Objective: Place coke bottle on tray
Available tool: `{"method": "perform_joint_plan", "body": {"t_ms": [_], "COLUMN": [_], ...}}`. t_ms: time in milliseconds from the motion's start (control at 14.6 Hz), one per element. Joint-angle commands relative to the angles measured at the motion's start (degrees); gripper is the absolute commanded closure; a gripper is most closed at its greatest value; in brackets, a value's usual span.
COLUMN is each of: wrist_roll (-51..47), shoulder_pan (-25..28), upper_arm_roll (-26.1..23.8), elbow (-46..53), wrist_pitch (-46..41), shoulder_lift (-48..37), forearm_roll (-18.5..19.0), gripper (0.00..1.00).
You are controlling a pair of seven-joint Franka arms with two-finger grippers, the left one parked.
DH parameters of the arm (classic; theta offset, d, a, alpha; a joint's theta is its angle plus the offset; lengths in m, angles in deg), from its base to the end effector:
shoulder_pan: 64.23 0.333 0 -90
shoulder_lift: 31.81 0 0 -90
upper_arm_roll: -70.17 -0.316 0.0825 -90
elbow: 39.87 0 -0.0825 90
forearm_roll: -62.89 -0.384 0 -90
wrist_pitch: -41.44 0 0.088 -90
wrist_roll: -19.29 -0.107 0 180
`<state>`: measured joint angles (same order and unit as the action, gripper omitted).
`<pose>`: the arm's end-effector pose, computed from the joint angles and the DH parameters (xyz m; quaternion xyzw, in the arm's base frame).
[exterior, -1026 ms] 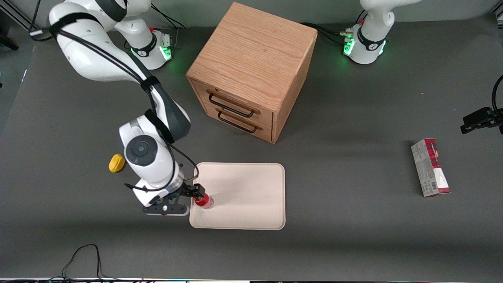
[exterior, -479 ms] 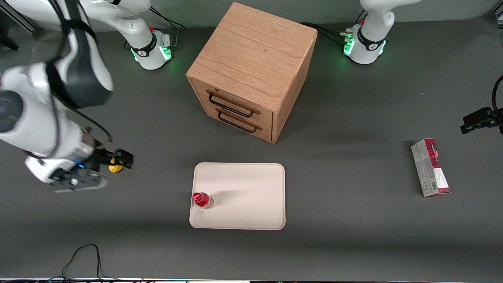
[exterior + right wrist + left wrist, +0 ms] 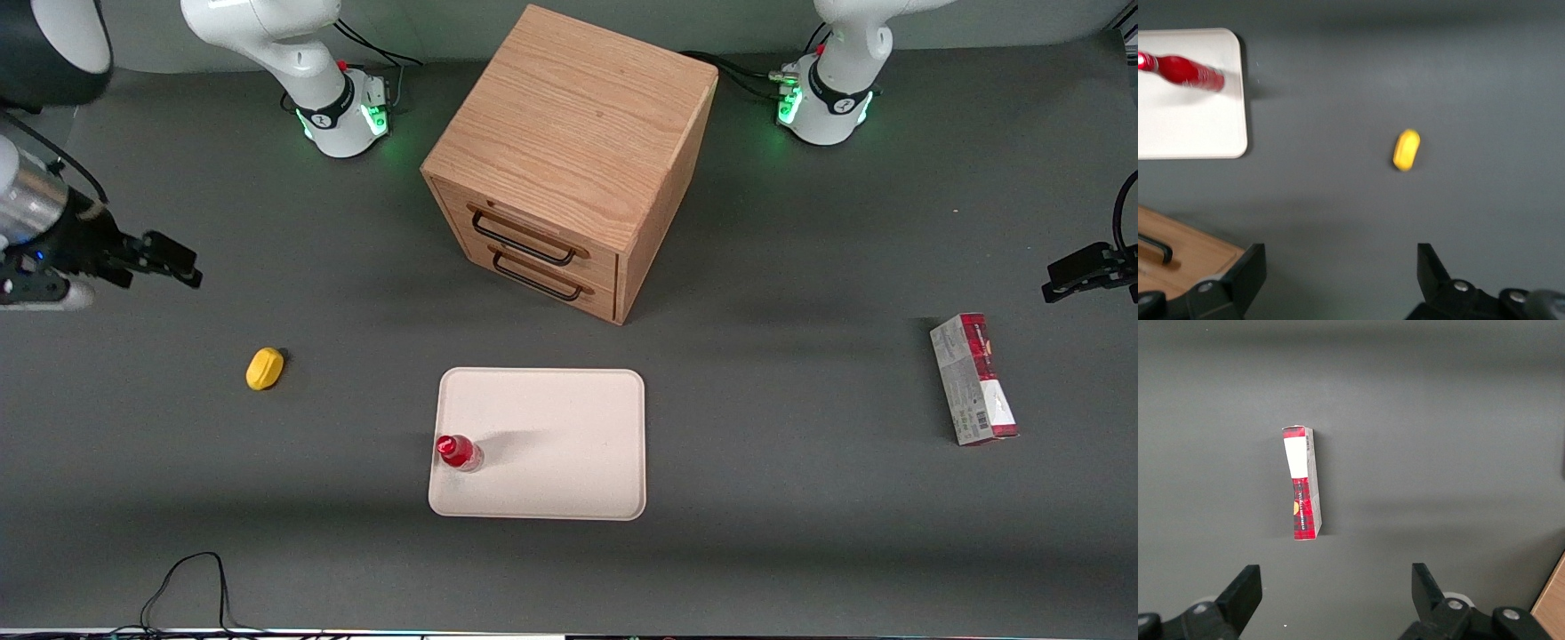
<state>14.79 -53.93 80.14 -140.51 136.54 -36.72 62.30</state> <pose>0.5326 0.0006 0.5900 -0.9992 0.0365 0.0067 0.0123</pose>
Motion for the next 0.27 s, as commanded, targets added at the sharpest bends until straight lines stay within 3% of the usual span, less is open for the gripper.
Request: {"method": "perform_joint_plan", "body": {"t_ms": [0, 205], "wrist_roll": [0.7, 0.5], "shoulder_pan": [0.2, -0.1], "upper_arm_roll": [0.9, 0.6], "elbow": [-1.3, -1.3], "wrist_pitch": [-1.1, -1.1], "shoulder_lift": [-1.9, -1.8], "forearm_roll": [-1.4, -1.4], "gripper": [0.0, 0.0]}}
